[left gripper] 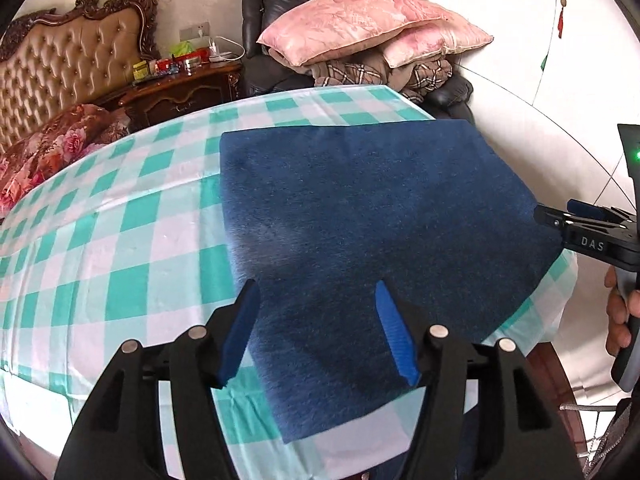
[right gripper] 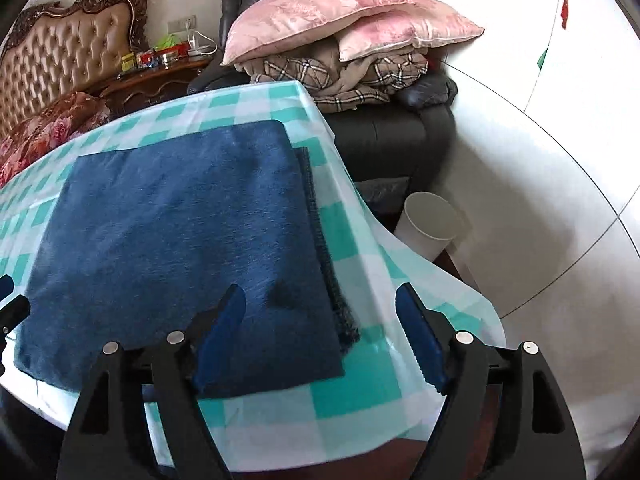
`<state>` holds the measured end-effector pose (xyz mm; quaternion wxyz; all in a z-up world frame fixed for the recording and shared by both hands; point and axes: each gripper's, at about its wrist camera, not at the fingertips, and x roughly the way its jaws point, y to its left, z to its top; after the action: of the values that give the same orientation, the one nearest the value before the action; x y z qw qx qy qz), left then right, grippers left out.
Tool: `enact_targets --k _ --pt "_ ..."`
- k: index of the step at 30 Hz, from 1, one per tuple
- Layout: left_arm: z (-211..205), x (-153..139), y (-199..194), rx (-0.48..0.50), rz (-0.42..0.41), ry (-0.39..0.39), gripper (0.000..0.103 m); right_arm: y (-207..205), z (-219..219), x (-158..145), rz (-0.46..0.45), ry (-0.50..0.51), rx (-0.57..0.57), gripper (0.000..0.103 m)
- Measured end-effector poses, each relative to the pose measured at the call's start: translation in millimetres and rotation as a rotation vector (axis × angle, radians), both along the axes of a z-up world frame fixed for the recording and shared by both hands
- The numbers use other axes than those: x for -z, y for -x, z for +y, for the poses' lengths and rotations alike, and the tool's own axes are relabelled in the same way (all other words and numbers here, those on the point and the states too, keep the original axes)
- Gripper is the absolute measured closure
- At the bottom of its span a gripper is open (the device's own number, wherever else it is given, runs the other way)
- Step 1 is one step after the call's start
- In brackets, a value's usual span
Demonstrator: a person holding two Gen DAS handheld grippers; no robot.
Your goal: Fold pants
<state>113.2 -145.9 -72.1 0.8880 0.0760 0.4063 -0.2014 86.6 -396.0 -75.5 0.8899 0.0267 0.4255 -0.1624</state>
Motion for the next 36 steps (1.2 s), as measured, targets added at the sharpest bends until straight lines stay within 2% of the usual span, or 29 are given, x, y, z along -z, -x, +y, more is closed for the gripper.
enact_targets --k 3,7,10,14,21,23,27,36 --pt "3.1 -9.2 4.2 -0.016 -0.010 0.001 0.041 6.4 13.9 -9.4 -0.026 -0.001 0.004 0.028" --pt "6.9 -26.5 13.8 -0.029 -0.023 0.021 0.024 13.7 31.4 -18.3 -0.038 -0.012 0.034 0.028" --pt "9.8 -35.7 26.6 -0.047 -0.037 0.002 0.014 24.5 49.4 -28.3 -0.045 -0.005 0.038 0.028" --pt "18.3 -50.7 47.3 -0.069 -0.038 0.027 0.003 47.4 75.4 -45.0 -0.071 0.045 0.033 0.022" --pt "26.8 -74.2 77.6 -0.097 -0.050 0.066 0.002 79.7 92.2 -62.0 -0.084 0.052 0.018 0.021" --pt "25.4 -79.7 82.7 -0.112 -0.065 0.056 0.002 84.6 94.6 -66.7 -0.093 0.059 0.014 0.021" --pt "21.4 -88.7 88.5 -0.091 -0.067 0.078 0.002 93.5 96.5 -74.4 -0.115 0.064 0.017 0.021" --pt "6.5 -92.4 94.3 -0.084 -0.087 0.034 0.002 101.6 90.7 -74.0 -0.115 0.051 0.029 0.021"
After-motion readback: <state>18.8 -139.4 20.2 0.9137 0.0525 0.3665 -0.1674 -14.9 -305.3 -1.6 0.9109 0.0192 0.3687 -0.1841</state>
